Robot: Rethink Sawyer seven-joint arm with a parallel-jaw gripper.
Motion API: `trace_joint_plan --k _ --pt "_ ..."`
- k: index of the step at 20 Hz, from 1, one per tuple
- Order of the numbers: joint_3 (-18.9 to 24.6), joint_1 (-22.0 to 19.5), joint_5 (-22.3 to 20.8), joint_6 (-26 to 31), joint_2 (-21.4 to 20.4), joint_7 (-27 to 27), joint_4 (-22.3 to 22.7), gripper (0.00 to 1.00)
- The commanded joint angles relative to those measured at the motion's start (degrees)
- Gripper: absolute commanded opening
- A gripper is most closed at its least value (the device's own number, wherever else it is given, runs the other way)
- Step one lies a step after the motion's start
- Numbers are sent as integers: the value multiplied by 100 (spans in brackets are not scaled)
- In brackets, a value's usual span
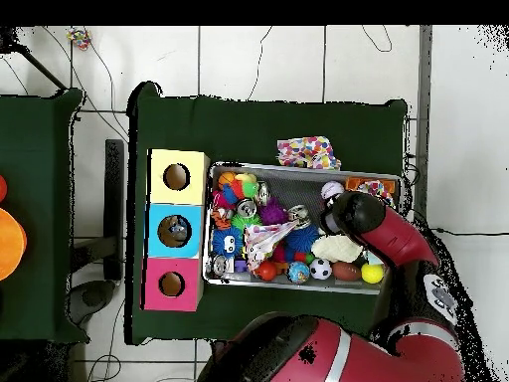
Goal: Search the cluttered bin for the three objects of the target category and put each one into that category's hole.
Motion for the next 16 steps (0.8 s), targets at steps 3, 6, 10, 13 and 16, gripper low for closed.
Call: trace_joint_plan --k 3,6,10,13,16 --pt "364 -1 -266 -328 401 421 160 0" --pt "371 16 -272 -330 401 414 169 0" --pt "360 46 -249 -272 384 452 215 0" --pt "459 2 -150 -252 367 500 284 0" --pt "614 -66 -72 -324 245 490 382 0"
